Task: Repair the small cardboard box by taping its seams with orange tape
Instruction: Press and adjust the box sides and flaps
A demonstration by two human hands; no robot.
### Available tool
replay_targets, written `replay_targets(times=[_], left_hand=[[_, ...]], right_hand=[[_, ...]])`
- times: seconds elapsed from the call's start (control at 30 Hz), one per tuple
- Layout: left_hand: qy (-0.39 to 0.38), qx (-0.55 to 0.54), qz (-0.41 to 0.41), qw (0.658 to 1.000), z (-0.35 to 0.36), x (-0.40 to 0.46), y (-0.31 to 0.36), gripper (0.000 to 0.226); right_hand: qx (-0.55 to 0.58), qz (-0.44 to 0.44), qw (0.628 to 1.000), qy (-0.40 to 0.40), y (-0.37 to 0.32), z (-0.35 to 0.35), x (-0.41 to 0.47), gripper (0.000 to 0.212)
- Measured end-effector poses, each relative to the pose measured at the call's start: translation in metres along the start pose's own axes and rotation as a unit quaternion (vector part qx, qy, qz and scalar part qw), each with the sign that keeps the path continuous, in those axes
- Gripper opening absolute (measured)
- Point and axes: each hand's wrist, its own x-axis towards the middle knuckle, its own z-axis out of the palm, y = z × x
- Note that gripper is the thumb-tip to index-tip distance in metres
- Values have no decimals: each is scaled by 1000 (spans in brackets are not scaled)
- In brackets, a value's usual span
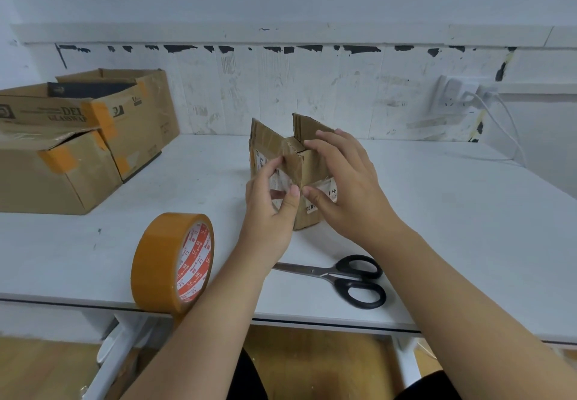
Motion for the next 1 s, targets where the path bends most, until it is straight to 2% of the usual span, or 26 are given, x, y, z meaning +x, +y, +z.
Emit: replay_targets(times=[0.33, 0.63, 1.0], left_hand=[[-1, -26, -13, 1000, -1, 0, -4, 42], [-4, -16, -12, 1000, 0, 1, -3, 44], [-3, -19, -25, 1000, -1, -2, -2, 49]], right_hand=[[0, -14, 1000, -21, 5, -5, -4, 60], [-30, -5, 999, 23, -4, 3, -2, 58], [-6, 8, 1000, -7, -4, -2, -5, 61]])
